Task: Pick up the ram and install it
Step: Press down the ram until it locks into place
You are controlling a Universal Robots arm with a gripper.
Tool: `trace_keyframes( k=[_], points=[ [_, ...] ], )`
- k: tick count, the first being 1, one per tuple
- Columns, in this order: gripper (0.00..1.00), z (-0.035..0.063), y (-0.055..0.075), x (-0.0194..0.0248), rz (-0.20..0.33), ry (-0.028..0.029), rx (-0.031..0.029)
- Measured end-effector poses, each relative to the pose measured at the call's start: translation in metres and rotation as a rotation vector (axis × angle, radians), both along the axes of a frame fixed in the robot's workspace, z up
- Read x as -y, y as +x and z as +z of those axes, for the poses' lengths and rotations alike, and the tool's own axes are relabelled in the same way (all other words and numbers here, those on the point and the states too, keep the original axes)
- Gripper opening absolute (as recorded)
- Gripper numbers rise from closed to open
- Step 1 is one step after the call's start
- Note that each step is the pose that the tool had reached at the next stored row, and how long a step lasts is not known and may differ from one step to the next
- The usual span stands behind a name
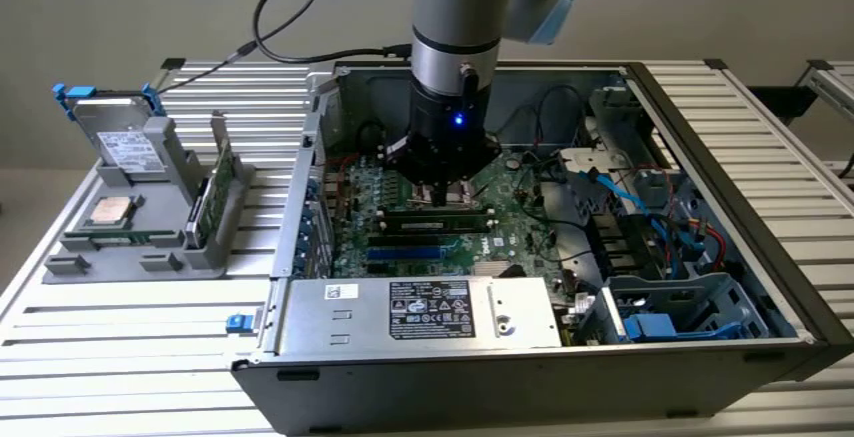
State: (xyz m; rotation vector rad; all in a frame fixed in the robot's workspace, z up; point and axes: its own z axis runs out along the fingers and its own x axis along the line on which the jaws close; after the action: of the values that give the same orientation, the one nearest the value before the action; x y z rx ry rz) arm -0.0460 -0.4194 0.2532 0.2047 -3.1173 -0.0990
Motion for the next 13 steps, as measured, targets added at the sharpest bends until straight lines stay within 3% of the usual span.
trace_keyframes(
  k=[13],
  points=[
    [0.10,0.0000,0.0000,0.0000,0.000,0.0074,0.0000]
  ],
)
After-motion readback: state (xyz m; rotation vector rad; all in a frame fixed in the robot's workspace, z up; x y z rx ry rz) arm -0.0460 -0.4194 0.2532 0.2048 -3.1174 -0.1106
